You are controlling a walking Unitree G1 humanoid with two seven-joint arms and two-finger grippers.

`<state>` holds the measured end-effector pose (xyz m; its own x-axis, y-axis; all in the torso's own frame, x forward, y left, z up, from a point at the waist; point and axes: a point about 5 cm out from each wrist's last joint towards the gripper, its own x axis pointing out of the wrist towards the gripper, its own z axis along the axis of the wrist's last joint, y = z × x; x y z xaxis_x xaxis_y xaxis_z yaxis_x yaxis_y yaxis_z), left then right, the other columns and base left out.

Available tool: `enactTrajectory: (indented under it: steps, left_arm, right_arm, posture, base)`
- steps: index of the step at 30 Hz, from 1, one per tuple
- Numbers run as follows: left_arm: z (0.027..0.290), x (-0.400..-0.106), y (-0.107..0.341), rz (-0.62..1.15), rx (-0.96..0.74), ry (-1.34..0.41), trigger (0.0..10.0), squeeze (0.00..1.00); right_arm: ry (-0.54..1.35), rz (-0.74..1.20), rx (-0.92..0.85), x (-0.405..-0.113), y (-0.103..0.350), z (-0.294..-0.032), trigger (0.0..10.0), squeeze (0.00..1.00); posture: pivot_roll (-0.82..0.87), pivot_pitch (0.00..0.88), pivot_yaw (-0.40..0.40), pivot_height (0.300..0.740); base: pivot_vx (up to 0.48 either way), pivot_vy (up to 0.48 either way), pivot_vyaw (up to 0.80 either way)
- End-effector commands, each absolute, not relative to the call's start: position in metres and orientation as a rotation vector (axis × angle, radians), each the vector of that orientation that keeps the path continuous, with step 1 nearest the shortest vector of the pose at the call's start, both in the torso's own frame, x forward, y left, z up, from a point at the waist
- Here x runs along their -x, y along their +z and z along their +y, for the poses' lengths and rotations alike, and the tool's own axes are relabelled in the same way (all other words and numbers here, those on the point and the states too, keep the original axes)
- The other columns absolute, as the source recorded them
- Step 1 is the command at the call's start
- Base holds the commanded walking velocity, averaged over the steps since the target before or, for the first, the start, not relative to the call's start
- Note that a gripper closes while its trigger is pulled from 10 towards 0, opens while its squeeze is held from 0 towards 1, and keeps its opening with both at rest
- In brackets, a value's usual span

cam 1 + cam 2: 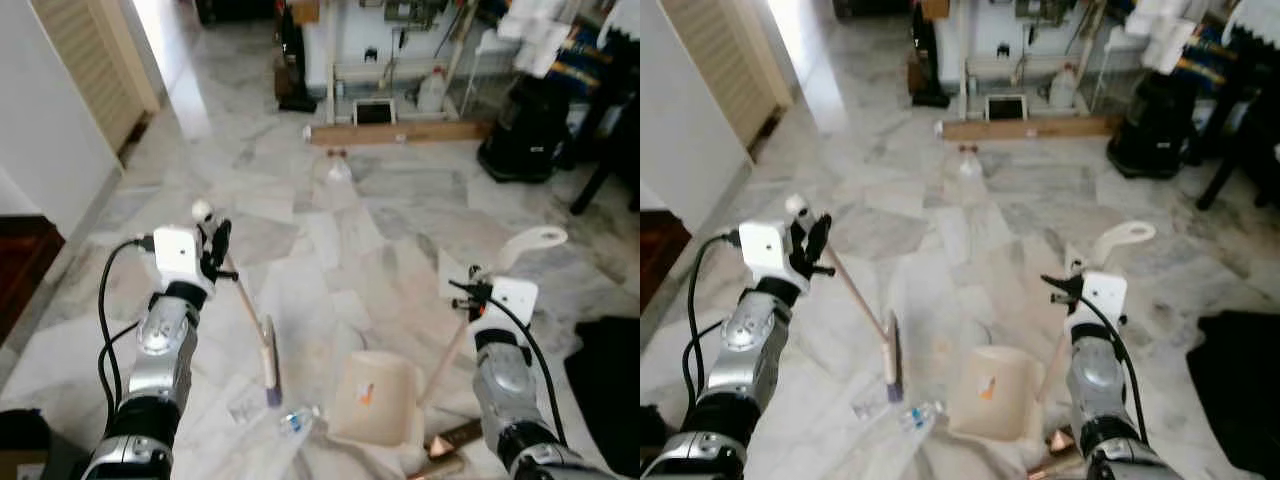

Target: Sweep floor

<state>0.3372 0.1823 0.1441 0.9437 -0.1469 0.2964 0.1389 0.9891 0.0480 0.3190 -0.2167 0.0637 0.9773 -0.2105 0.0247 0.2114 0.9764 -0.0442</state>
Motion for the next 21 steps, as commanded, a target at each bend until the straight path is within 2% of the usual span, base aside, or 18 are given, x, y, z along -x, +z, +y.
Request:
enactTrajectory:
  steps: [1, 9, 14, 21]
  left_arm:
    - [0.189, -0.337, 0.154, -0.345, -0.055, -0.135, 10.0, 0.0]
    - [0.19, -0.336, 0.152, -0.32, -0.075, -0.185, 10.0, 0.0]
    - [0.187, -0.331, 0.138, -0.232, -0.132, -0.305, 10.0, 0.0]
    - [0.189, -0.328, 0.134, -0.214, -0.173, -0.33, 10.0, 0.0]
  right_arm:
    - [-0.199, -0.042, 0.028, -0.322, 0.067, -0.209, 10.0, 0.0]
    - [-0.178, -0.038, 0.041, -0.322, 0.066, -0.207, 10.0, 0.0]
    - [-0.11, -0.038, 0.108, -0.321, 0.065, -0.201, 10.0, 0.0]
    - [-0.066, -0.045, 0.147, -0.322, 0.066, -0.195, 10.0, 0.0]
  posture:
    - [0.05, 0.076, 0.046, 0.74]
    - [0.05, 0.076, 0.045, 0.74]
    - [0.05, 0.086, 0.045, 0.74]
    - [0.05, 0.101, 0.043, 0.74]
  base:
    - [0.0, 0.0, 0.0]
    - [0.0, 0.0, 0.0]
    - [0.0, 0.0, 0.0]
    - [0.0, 0.0, 0.0]
